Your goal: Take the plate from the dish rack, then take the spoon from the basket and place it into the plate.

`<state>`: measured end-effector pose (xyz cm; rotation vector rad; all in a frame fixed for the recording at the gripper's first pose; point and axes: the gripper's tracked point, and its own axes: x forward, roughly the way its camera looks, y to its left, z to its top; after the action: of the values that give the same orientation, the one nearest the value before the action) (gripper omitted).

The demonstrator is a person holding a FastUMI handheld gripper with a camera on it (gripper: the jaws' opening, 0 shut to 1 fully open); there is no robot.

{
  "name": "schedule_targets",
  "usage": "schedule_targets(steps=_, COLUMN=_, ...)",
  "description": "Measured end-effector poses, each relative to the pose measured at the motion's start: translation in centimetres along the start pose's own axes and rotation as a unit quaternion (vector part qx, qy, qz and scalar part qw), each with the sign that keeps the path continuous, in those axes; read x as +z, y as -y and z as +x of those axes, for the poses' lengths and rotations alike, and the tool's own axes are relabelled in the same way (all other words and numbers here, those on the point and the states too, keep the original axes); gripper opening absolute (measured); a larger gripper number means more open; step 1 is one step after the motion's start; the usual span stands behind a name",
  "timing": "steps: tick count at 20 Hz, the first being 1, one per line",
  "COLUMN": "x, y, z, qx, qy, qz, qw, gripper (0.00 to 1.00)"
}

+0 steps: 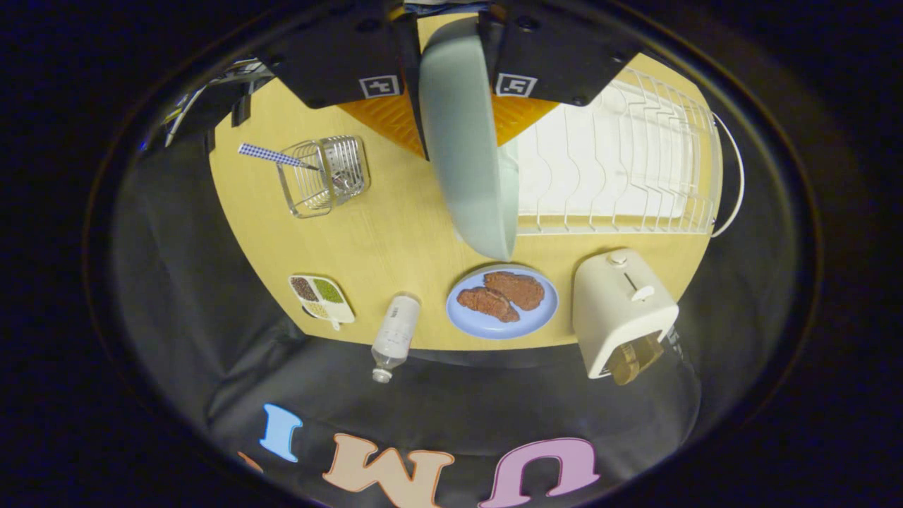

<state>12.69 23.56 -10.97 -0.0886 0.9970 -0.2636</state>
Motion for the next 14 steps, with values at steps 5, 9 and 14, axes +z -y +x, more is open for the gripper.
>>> schedule_targets(steps=5, x=0.0, y=0.0, z=-0.8, qx=-0.011, qy=-0.005, qz=-0.017, qw=1.0, gripper=0.34)
schedule_targets(steps=9, x=0.1, y=0.8, z=-1.3, qx=-0.015, qy=-0.01, qz=-0.01, qw=1.0, gripper=0.33)
schedule_targets(steps=14, x=0.3, y=1.3, z=-1.4, qx=-0.015, qy=-0.026, qz=0.003, qw=1.0, gripper=0.33)
